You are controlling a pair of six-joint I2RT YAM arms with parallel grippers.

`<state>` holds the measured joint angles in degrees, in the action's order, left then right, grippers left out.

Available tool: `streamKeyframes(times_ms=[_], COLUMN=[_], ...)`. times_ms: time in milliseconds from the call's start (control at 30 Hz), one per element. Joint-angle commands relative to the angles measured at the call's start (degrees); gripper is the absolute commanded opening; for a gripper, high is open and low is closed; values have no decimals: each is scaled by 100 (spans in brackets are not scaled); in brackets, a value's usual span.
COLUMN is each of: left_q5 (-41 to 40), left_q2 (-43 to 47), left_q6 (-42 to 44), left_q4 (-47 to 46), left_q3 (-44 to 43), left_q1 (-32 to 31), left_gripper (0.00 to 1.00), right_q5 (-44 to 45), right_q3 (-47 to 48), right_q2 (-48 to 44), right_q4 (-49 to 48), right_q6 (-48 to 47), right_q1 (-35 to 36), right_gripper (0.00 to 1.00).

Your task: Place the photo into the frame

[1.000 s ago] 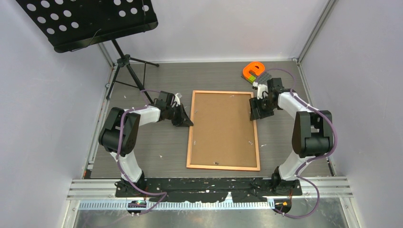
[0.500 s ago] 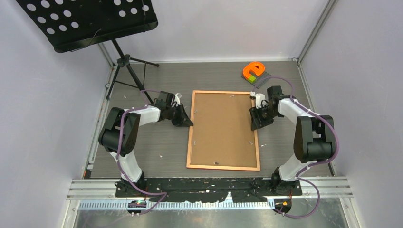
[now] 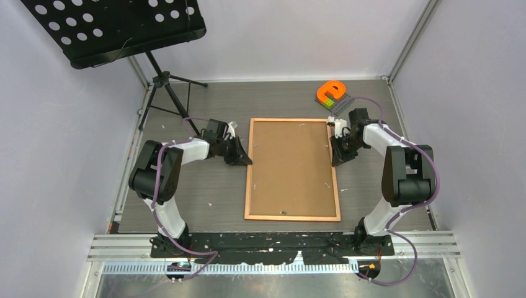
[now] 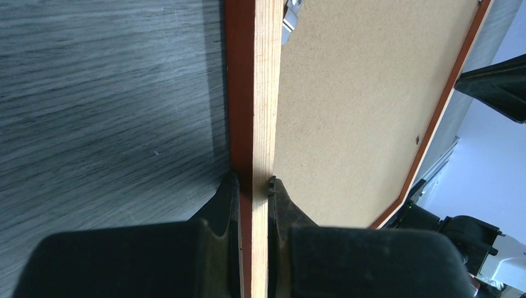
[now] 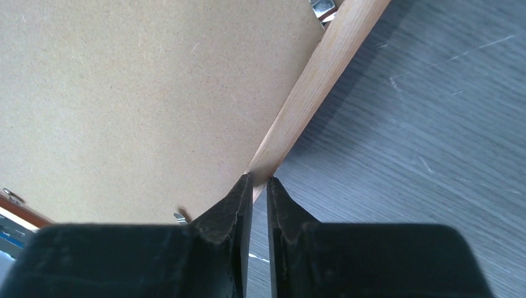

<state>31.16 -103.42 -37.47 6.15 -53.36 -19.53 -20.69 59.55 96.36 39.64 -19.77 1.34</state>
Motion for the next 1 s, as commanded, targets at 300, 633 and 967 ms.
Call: streamKeyframes(times_ms=[300,633,967], left_q5=[-244,-372,-302], left_q2=[-285,-266,-324], left_q6=[233,342,268], left_q4=[597,821,700], left_q3=[51,-105,-32], left_q1=[-77,-69,-69], left_gripper=[42,63,50], right_q5=[-130,-36,203], right_q3=[1113,1035,396], right_q2=[832,558,-256], right_q4=[-466,-454,-336], right_q6=[217,105,-119], right_q1=[198,209,207], right_gripper=[13,32,74])
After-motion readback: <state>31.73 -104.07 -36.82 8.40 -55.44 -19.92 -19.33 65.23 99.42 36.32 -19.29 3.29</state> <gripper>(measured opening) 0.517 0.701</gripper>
